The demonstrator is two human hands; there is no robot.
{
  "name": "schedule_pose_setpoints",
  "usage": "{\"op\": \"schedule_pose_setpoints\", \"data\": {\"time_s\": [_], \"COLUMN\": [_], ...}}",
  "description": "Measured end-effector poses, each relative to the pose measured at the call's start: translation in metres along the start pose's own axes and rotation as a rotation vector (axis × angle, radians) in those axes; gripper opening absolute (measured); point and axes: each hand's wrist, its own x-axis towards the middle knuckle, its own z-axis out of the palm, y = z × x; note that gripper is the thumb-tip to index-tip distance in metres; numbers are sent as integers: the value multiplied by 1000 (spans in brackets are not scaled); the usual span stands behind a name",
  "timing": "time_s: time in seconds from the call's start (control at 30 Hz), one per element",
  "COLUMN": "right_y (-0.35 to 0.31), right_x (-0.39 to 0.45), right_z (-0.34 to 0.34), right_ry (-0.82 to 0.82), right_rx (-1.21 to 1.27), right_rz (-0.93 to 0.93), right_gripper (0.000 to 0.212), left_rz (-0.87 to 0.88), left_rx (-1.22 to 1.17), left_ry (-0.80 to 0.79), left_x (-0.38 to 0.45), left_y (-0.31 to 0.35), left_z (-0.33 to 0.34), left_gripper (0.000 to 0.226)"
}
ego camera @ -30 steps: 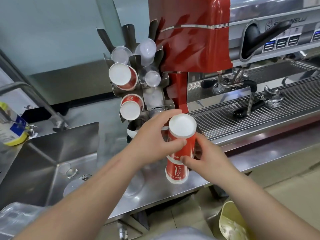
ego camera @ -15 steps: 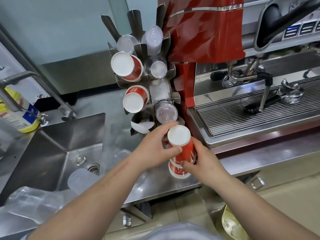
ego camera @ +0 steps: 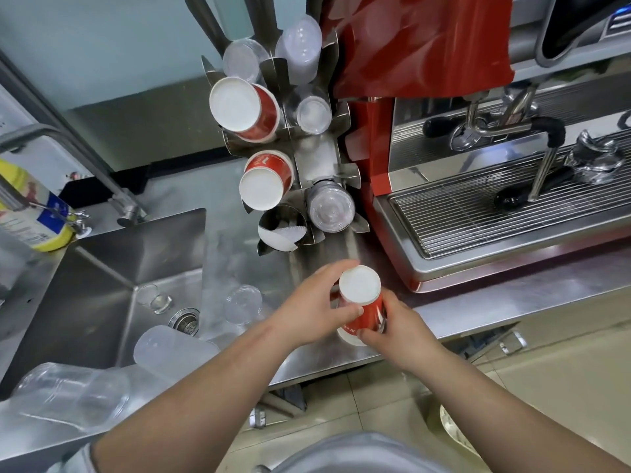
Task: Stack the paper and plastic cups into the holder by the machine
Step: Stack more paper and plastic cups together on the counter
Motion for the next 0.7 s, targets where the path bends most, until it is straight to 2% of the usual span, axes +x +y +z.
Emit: {"op": "schedule_pose_setpoints", "data": {"time_s": [0.33, 0.7], "right_y": [0, -25], "right_x": [1, 0], "right_z": [1, -17], "right_ry": [18, 61], "right_rx": [-42, -177], "right_rz": [-12, -43], "right_gripper": [76, 69], "left_rz": [32, 69], "left_rx": [39, 346], "left_ry": [0, -63], "left_x": [1, 8], "left_y": [-3, 5], "left_z": [0, -14], "left_gripper": [73, 85]}}
